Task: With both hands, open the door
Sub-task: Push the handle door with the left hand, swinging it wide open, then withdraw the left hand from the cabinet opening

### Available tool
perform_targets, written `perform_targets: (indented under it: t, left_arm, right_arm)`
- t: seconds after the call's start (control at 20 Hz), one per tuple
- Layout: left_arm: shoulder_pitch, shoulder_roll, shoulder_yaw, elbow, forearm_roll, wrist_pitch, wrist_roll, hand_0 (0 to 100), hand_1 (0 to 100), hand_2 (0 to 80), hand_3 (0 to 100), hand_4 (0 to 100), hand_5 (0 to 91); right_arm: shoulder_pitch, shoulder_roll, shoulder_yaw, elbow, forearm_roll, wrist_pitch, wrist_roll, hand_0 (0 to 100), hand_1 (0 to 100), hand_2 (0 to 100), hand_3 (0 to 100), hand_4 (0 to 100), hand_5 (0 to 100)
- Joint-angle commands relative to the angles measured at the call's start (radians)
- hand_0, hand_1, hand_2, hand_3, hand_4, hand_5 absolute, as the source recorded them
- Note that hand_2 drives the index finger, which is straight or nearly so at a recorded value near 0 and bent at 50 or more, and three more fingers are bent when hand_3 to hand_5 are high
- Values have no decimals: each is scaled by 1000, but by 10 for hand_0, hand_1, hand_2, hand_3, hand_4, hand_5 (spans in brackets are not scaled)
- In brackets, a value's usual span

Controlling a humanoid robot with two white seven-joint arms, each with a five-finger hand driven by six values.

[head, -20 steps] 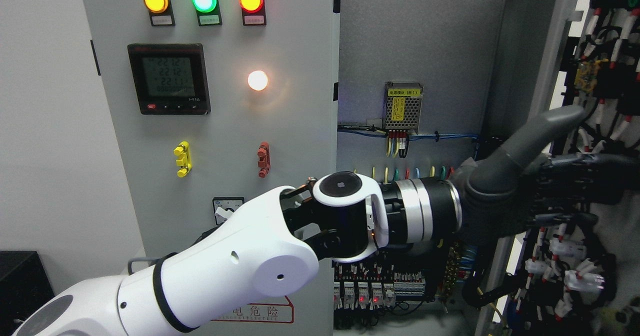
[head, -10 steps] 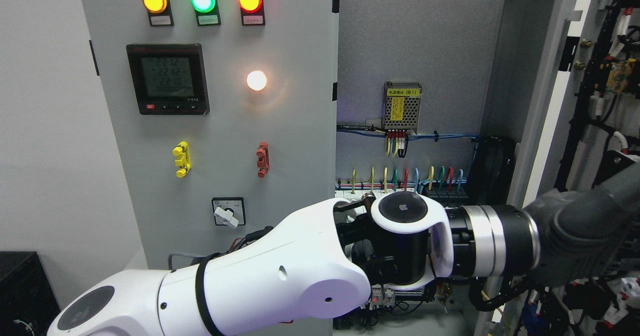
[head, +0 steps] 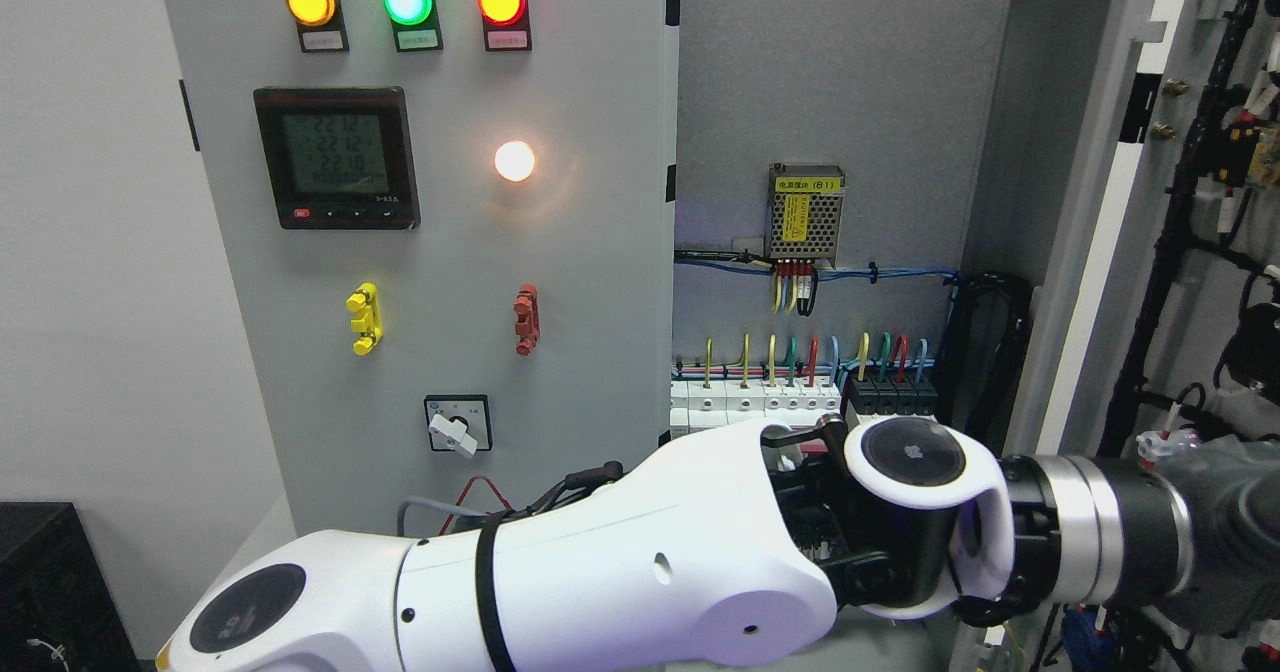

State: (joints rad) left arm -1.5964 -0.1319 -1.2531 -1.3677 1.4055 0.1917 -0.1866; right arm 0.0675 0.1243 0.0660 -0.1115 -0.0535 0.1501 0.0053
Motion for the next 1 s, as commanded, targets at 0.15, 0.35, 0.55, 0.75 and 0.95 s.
perform_targets:
  t: [0.15, 0.35, 0.55, 0.75, 0.95]
  left_arm:
    - [-8, -63, -34, 88, 3, -8, 2, 0, 0, 0, 0, 0, 0]
    - [-33, -45, -2, 87, 58, 0, -1, 0, 0, 0, 0, 0, 0]
    - [-53, 44, 69, 76, 92, 9, -5, 0, 0, 0, 0, 0, 0]
    - [-39, 199, 73, -14, 92, 32, -40, 0, 0, 0, 0, 0, 0]
    - [57, 472, 61, -267, 75, 80, -116, 0, 0, 0, 0, 0, 0]
  right_arm:
    - [0, 0, 0, 1, 0, 0, 1, 0, 0, 0, 0, 0, 0]
    - [0, 0, 0, 1, 0, 0, 1, 0, 0, 0, 0, 0, 0]
    - [0, 0, 0, 1, 0, 0, -1, 0, 0, 0, 0, 0, 0]
    - [0, 0, 0, 1, 0, 0, 1, 0, 0, 0, 0, 0, 0]
    - [0, 0, 0, 1, 0, 0, -1, 0, 0, 0, 0, 0, 0]
